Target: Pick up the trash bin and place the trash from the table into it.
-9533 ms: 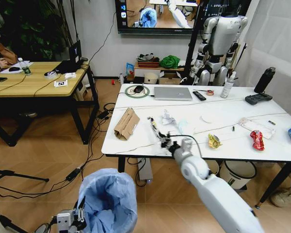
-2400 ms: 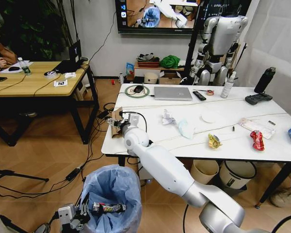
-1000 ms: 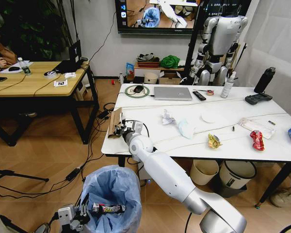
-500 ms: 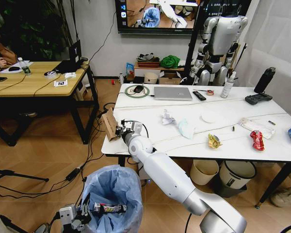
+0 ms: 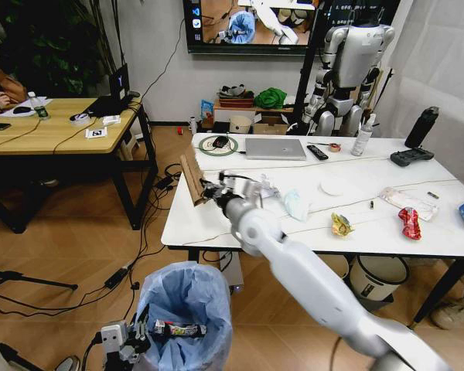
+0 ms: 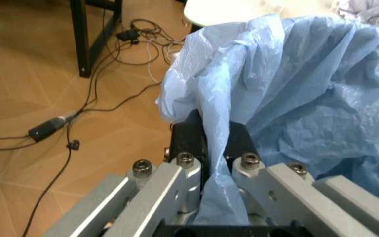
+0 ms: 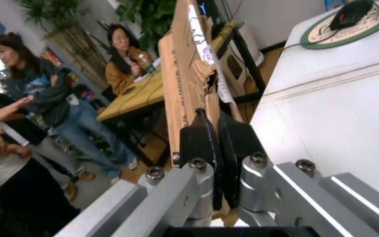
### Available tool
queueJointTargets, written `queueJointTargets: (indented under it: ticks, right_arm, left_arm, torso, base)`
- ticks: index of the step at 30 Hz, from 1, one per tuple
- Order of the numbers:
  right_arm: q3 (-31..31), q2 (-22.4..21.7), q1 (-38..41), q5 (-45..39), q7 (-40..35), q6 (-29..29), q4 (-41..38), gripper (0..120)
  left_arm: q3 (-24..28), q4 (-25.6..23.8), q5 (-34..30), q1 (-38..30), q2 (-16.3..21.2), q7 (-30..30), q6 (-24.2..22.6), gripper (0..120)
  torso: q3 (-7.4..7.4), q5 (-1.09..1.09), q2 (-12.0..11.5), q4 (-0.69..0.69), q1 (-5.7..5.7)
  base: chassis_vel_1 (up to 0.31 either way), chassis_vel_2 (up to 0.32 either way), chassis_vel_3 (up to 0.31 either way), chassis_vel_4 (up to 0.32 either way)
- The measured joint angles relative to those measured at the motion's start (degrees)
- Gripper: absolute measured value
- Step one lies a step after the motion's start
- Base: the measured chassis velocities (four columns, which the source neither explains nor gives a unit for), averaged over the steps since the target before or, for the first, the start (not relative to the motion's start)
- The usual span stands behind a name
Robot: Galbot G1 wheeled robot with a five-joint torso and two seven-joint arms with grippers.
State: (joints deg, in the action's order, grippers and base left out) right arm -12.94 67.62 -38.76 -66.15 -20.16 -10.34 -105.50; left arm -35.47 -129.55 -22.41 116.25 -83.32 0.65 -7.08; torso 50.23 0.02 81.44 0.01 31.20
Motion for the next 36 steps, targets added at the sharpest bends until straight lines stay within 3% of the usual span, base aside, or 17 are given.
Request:
queueJointTargets:
  ticks: [1, 6, 11, 26, 36]
  right_arm:
    - [0.00, 0.00, 0.00, 0.00, 0.00, 0.00, 0.00, 0]
    - [-1.45, -12.12, -10.76, 2.64, 5.14, 5.11, -11.19, 0]
    - [-2.00, -15.57, -16.29, 5.33, 11.14, 7.87, -16.00, 0]
    - [-7.51, -18.72, -26.15, 13.75, 21.95, 12.80, -17.83, 0]
    - [-5.05, -18.95, -30.92, 17.91, 24.35, 14.40, -16.23, 0]
  left_arm:
    - [0.00, 0.00, 0.00, 0.00, 0.00, 0.00, 0.00, 1]
    - [0.64, 0.55, -0.80, -0.98, 0.63, -0.16, -0.55, 1]
    - [0.50, 0.87, -1.51, -1.47, 0.66, -0.28, -0.85, 1]
    - [-1.52, -0.05, -2.88, -1.46, -0.63, -0.20, -1.06, 1]
    - [-3.36, -0.66, -3.31, -1.38, -0.96, -0.12, -1.05, 1]
  torso:
    - [0.00, 0.00, 0.00, 0.00, 0.00]
    - [0.00, 0.00, 0.00, -0.05, 0.00]
    - [0.00, -0.01, 0.00, -0.02, -0.01]
    - [0.00, -0.01, 0.00, -0.01, 0.00]
    - [0.00, -0.01, 0.00, -0.02, 0.00]
  base:
    - [0.000, 0.000, 0.000, 0.000]
    - [0.000, 0.000, 0.000, 0.000]
    - [0.000, 0.000, 0.000, 0.000]
    - [0.000, 0.000, 0.000, 0.000]
    - [0.000, 0.000, 0.000, 0.000]
